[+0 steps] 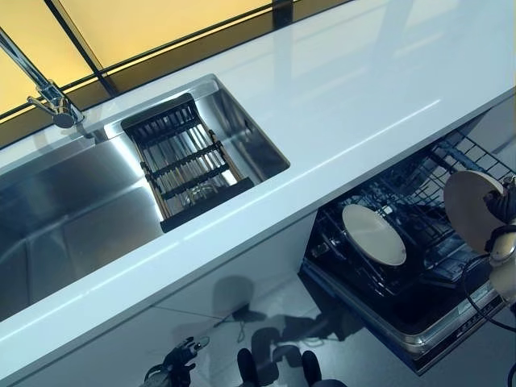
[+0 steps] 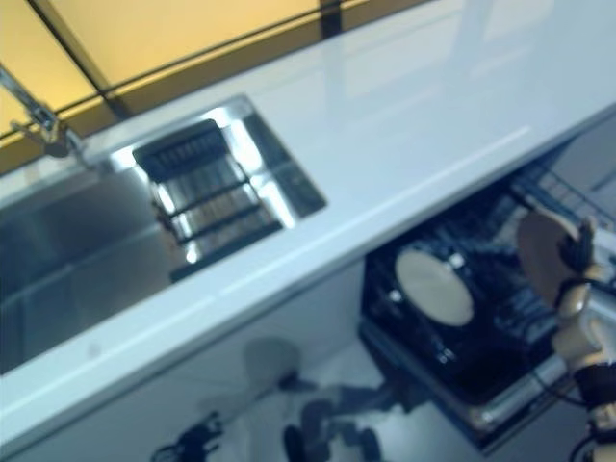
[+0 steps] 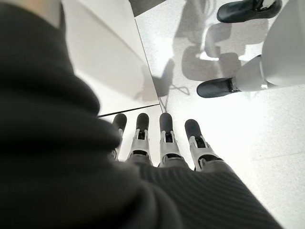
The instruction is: Take plates into dishwasher
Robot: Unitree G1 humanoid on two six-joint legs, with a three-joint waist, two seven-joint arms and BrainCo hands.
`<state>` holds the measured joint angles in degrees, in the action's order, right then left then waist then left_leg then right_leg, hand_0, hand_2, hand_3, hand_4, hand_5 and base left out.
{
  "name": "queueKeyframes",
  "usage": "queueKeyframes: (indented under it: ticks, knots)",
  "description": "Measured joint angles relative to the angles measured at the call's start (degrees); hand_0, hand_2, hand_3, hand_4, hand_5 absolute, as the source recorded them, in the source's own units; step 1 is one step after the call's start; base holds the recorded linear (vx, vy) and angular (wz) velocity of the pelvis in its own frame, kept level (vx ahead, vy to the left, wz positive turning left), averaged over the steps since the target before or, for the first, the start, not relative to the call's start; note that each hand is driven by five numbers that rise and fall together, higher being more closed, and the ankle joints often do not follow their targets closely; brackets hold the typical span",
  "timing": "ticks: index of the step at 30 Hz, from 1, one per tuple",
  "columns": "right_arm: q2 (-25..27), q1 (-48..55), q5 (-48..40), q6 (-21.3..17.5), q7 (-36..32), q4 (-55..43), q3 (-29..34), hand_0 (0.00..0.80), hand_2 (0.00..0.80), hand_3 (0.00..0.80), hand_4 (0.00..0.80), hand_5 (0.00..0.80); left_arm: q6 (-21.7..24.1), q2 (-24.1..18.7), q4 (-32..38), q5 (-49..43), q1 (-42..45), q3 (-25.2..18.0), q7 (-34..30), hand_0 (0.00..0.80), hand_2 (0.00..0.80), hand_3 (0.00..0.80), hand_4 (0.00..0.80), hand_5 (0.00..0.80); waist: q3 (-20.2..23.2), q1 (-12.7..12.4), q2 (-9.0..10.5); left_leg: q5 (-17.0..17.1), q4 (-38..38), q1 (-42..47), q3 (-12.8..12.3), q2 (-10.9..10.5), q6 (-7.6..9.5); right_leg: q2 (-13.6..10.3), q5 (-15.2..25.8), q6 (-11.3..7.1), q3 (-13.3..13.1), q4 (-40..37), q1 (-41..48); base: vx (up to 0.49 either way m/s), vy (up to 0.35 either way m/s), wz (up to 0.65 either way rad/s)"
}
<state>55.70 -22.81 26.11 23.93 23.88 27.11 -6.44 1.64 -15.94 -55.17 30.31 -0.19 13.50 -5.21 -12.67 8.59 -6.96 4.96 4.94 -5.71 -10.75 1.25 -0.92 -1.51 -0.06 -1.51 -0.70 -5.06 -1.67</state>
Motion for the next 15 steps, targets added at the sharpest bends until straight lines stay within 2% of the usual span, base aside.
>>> queueKeyframes:
  ticks: [7,15]
  knots:
    - [-1.5,-0.8,2.4,1.3,3.4,-0.1,-1.2,0.8,0.8,0.8,0.8,0.8,0.0,1.1,0.0,0.0,-0.2,0.0,0.0,0.0,0.0,0.0,0.0,0.0,-0.5,-0.1,-1.03,0.1,0.0,0.0,0.3,-0.2,0.07,-0.1,0.0,0.0,0.3,0.1,0.3,0.003,0.004,0.01]
    - [-2.7,-3.2,4.8,1.5,4.8,0.0,-3.8,0.8,0.8,0.8,0.8,0.8,0.0,1.5,0.0,0.0,-0.2,0.1,0.2,0.0,0.0,0.0,0.0,0.0,-0.6,-0.2,-1.16,0.2,0.0,0.0,1.3,-0.3,0.25,-0.3,0.0,-0.05,1.2,0.0,0.5,0.002,0.009,0.06]
